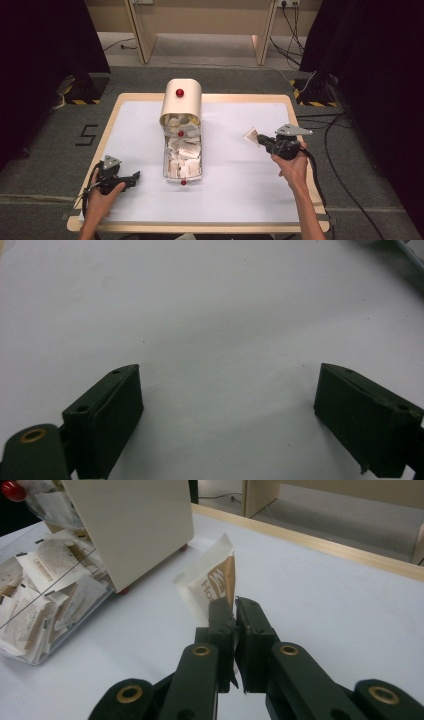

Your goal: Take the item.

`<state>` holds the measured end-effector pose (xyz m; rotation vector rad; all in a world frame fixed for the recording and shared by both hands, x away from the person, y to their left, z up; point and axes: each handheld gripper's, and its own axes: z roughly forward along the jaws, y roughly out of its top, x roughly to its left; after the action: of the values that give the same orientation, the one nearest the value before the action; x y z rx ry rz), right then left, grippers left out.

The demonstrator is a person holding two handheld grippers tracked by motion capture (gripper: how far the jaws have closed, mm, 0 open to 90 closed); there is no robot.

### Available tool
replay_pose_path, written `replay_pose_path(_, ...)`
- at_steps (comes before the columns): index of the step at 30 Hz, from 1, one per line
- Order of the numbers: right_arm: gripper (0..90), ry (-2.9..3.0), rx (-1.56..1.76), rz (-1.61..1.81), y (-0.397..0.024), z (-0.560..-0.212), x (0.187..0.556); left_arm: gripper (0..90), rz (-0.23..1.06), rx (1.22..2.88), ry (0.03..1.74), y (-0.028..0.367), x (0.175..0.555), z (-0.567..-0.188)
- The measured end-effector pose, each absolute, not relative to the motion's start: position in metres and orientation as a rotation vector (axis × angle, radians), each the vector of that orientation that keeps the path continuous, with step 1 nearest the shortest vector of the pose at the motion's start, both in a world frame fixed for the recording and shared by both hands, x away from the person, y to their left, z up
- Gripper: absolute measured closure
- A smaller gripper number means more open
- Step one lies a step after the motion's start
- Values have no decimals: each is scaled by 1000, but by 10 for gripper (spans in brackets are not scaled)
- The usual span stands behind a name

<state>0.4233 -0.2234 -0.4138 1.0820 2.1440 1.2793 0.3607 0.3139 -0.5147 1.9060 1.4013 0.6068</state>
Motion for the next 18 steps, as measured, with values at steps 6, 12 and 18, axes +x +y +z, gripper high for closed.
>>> replay_pose_path(6,861,2134,1118,1264,-231,-419,426,113,607,1906,1401,314,361,-515)
replay_pose_path(12,860,2136,1160,1237,-237,-427,429,113,607,1906,1401,314,361,-515)
replay_pose_path(18,860,2135,1173,1220,-240,-432,431,113,606,1906,1401,314,361,-515)
